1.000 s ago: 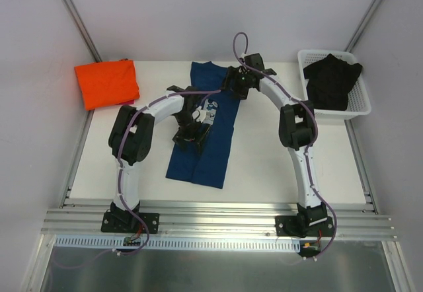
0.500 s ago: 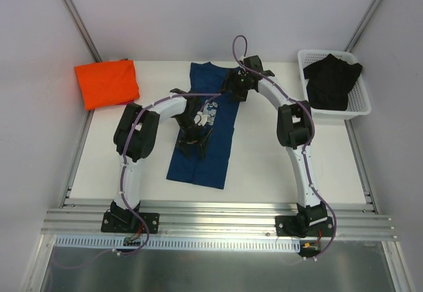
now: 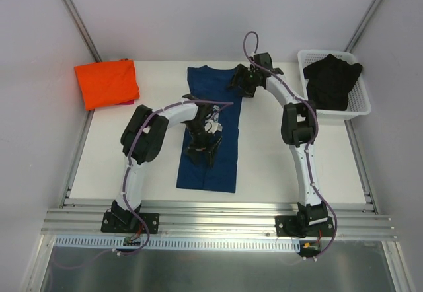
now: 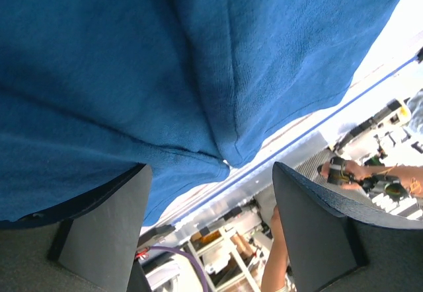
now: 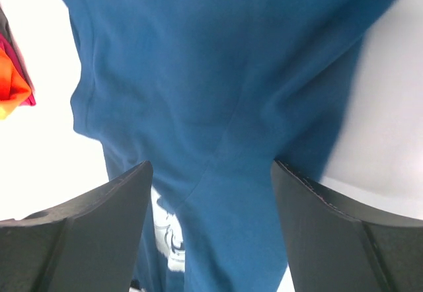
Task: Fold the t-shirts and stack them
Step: Rotate the tshirt 90 degrees
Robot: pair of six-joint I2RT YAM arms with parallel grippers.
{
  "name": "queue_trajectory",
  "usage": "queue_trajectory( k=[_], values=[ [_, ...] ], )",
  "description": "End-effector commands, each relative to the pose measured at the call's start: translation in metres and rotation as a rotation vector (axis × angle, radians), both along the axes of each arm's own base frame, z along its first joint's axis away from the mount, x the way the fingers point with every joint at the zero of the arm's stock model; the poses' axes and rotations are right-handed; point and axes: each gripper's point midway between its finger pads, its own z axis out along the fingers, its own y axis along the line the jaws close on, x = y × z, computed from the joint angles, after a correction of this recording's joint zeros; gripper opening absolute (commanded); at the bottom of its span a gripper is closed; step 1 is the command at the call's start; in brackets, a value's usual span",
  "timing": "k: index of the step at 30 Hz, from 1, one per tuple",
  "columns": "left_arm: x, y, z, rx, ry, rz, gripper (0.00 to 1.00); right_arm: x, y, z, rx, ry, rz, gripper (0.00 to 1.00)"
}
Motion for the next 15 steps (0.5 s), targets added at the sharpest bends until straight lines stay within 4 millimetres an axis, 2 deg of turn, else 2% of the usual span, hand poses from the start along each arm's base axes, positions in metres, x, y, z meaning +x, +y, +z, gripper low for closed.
queue_trajectory(
  k=[1,11,15],
  values=[
    [-0.012,-0.013,0.004,-0.011,0.045,-0.017,0.75,0.015,-0.003,0.017,0.013,-0.061,-0.007,0.77],
    [-0.018,-0.041,0.008,-0.036,0.004,-0.089,0.75,0.015,-0.002,0.022,0.018,-0.077,0.008,0.77],
    [-0.001,-0.040,0.019,-0.016,-0.130,-0.116,0.85,0.015,-0.004,0.045,0.027,-0.129,0.037,0.77]
  ],
)
